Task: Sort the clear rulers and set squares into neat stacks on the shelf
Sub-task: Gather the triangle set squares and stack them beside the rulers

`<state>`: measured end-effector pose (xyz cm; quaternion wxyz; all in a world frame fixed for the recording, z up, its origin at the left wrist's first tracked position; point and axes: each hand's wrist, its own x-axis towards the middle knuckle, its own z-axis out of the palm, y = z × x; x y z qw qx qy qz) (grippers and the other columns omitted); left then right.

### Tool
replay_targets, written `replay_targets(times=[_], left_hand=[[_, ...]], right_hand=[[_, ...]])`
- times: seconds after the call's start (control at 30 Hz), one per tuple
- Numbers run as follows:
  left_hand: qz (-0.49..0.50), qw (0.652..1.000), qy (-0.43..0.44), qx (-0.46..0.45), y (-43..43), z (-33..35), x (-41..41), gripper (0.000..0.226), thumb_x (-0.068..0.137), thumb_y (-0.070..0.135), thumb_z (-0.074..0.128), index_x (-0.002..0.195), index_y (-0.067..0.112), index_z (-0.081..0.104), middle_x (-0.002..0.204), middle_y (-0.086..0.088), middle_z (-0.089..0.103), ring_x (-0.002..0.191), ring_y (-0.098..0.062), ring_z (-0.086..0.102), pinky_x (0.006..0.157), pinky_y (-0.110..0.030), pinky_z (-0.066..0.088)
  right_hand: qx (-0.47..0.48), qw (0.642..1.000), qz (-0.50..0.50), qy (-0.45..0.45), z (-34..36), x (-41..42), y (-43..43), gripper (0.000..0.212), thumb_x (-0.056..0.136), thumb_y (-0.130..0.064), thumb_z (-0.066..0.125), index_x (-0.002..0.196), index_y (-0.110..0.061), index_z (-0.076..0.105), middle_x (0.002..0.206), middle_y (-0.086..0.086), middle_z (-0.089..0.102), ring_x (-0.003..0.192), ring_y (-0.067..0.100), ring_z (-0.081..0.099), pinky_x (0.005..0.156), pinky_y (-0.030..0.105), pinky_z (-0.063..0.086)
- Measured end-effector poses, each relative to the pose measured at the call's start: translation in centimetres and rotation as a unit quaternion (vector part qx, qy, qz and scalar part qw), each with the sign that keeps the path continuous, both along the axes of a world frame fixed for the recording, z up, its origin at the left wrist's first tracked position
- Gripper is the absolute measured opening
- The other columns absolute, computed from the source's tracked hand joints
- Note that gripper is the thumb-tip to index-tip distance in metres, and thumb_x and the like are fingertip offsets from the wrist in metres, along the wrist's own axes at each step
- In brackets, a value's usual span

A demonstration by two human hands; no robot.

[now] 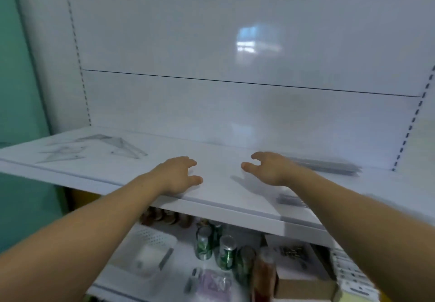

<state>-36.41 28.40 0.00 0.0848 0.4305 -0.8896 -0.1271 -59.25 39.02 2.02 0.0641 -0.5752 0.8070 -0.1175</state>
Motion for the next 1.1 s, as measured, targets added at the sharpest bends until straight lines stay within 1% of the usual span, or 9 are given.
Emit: replay_targets(times=[0.3, 0.47, 0.63, 0.73, 0.87, 0.93, 1.0, 1.03, 1.1], left_hand=[[0.129, 0.991, -0.024, -0.008, -13.2, -0.7, 21.2, 0.066, 0.091, 0.054, 0.046, 0.146, 0.022, 0.030, 0.156, 0.000, 0.023, 0.142, -0.020, 0.023, 0.116, -0.034, 0.020], [0.177, 0.983, -0.033, -0.018, -19.3, -1.0, 27.9, 0.066, 0.089, 0.056, 0.047, 0.145, 0.023, 0.034, 0.155, -0.002, 0.026, 0.140, -0.023, 0.026, 0.115, -0.040, 0.024], [0.199, 0.980, -0.013, -0.009, -25.2, -1.1, 30.0, 0.068, 0.088, 0.056, 0.048, 0.146, 0.025, 0.029, 0.155, 0.000, 0.025, 0.139, -0.024, 0.028, 0.114, -0.043, 0.025], [0.195, 0.981, -0.010, 0.002, -28.8, -1.4, 29.8, 0.069, 0.089, 0.057, 0.046, 0.147, 0.026, 0.026, 0.156, 0.001, 0.023, 0.140, -0.023, 0.028, 0.114, -0.043, 0.024], [0.174, 0.985, 0.011, 0.010, -33.7, -1.5, 28.8, 0.070, 0.089, 0.056, 0.048, 0.148, 0.027, 0.025, 0.157, 0.001, 0.021, 0.142, -0.022, 0.024, 0.116, -0.039, 0.021], [0.160, 0.987, 0.000, 0.018, -36.1, -1.4, 28.3, 0.070, 0.090, 0.056, 0.046, 0.149, 0.030, 0.019, 0.159, 0.001, 0.013, 0.144, -0.021, 0.017, 0.118, -0.041, 0.016], [0.145, 0.989, -0.029, 0.023, -37.3, -1.2, 27.5, 0.065, 0.092, 0.056, 0.041, 0.149, 0.035, 0.018, 0.159, 0.003, 0.010, 0.145, -0.021, 0.013, 0.117, -0.045, 0.013], [0.134, 0.990, -0.044, 0.019, -37.9, -1.1, 27.3, 0.061, 0.092, 0.056, 0.040, 0.147, 0.036, 0.023, 0.158, 0.003, 0.016, 0.144, -0.021, 0.017, 0.116, -0.046, 0.015], [0.106, 0.994, -0.035, 0.015, -39.0, -1.0, 27.2, 0.049, 0.091, 0.054, 0.045, 0.136, 0.035, 0.042, 0.147, 0.003, 0.040, 0.132, -0.020, 0.038, 0.110, -0.040, 0.029]], right_hand=[[0.017, 0.994, 0.108, -0.022, -0.8, 19.3, -16.6, 0.074, 0.091, -0.065, 0.037, 0.149, -0.021, 0.026, 0.156, 0.003, 0.025, 0.140, 0.024, 0.028, 0.111, 0.038, 0.025], [0.063, 0.993, 0.095, 0.008, -1.8, 24.6, -23.8, 0.074, 0.088, -0.068, 0.034, 0.141, -0.016, 0.033, 0.142, 0.007, 0.041, 0.125, 0.027, 0.043, 0.102, 0.040, 0.037], [0.049, 0.993, 0.097, 0.054, -2.2, 27.0, -30.4, 0.072, 0.087, -0.068, 0.035, 0.137, -0.016, 0.040, 0.138, 0.009, 0.044, 0.125, 0.030, 0.042, 0.099, 0.041, 0.037], [0.030, 0.991, 0.116, 0.061, -2.4, 27.8, -34.9, 0.066, 0.089, -0.062, 0.040, 0.135, -0.016, 0.042, 0.138, 0.011, 0.043, 0.125, 0.030, 0.041, 0.101, 0.040, 0.038], [0.023, 0.991, 0.134, -0.008, -2.1, 28.6, -40.0, 0.065, 0.087, -0.047, 0.059, 0.139, -0.012, 0.041, 0.142, 0.009, 0.044, 0.128, 0.026, 0.042, 0.103, 0.033, 0.037], [0.025, 0.989, 0.136, -0.048, -1.9, 29.0, -42.1, 0.071, 0.082, -0.044, 0.066, 0.141, -0.014, 0.040, 0.141, 0.004, 0.046, 0.128, 0.022, 0.043, 0.104, 0.030, 0.036], [0.014, 0.987, 0.148, -0.060, -1.8, 29.2, -42.7, 0.069, 0.080, -0.043, 0.069, 0.140, -0.018, 0.043, 0.135, 0.001, 0.051, 0.123, 0.019, 0.047, 0.101, 0.027, 0.037], [0.005, 0.986, 0.155, -0.065, -1.9, 29.4, -43.0, 0.067, 0.081, -0.041, 0.069, 0.139, -0.019, 0.044, 0.132, -0.001, 0.052, 0.120, 0.017, 0.048, 0.099, 0.025, 0.037], [-0.012, 0.984, 0.166, -0.070, -2.1, 29.8, -43.2, 0.065, 0.082, -0.042, 0.067, 0.140, -0.023, 0.042, 0.133, -0.005, 0.052, 0.117, 0.015, 0.049, 0.099, 0.024, 0.036]])
